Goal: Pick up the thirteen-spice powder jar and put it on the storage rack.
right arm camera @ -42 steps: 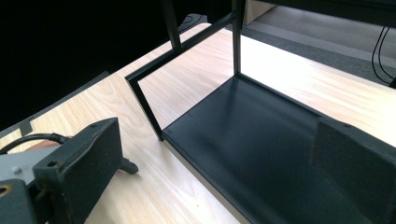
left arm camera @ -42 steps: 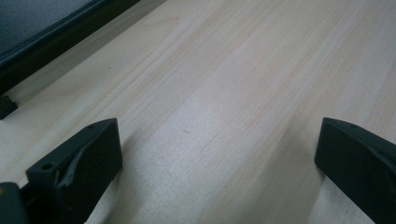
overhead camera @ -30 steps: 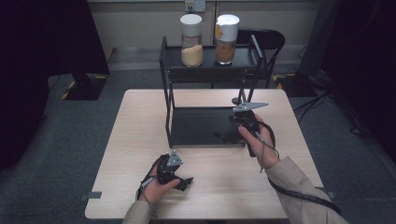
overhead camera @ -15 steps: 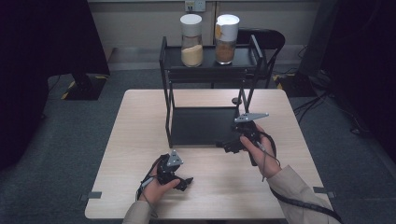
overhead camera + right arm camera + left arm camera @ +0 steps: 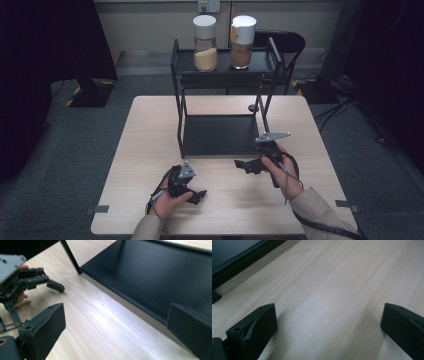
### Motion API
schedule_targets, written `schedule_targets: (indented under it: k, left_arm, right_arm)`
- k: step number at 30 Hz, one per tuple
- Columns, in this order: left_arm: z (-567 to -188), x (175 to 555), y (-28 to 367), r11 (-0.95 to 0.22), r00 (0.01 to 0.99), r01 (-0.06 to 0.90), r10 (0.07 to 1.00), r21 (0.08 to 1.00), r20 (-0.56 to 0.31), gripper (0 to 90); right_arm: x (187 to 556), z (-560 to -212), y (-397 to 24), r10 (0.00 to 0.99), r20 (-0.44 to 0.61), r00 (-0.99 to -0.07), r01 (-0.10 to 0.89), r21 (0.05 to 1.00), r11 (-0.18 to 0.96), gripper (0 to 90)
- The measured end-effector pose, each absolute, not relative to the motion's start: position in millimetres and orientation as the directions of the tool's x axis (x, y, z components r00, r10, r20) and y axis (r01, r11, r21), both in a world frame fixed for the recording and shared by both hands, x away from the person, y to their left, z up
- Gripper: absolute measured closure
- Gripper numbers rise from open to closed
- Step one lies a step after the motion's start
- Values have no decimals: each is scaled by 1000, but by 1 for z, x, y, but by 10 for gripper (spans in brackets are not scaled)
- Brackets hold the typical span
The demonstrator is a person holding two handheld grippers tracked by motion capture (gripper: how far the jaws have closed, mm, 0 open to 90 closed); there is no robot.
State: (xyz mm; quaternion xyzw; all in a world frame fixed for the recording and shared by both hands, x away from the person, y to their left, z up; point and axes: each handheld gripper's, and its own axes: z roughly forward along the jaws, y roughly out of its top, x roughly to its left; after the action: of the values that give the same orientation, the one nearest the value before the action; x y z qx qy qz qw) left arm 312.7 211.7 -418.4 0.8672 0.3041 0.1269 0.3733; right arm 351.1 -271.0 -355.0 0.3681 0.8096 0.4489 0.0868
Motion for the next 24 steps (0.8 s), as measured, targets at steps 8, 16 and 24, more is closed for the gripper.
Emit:
schedule_targets:
  k: [8, 16, 24]
  left_arm:
    - [-418, 313, 212, -537, 783, 432, 622, 725, -7, 0]
    - [-418, 313, 212, -537, 783, 432, 622, 725, -7, 0]
    - [-418, 313, 212, -536, 783, 433, 622, 725, -7, 0]
  right_arm:
    - [342, -370, -278, 672, 170, -721, 519, 775, 360, 12]
    - [332, -381, -287, 670, 136, -730, 504, 769, 393, 12]
    - [324, -392, -299, 669, 132, -732, 505, 764, 402, 12]
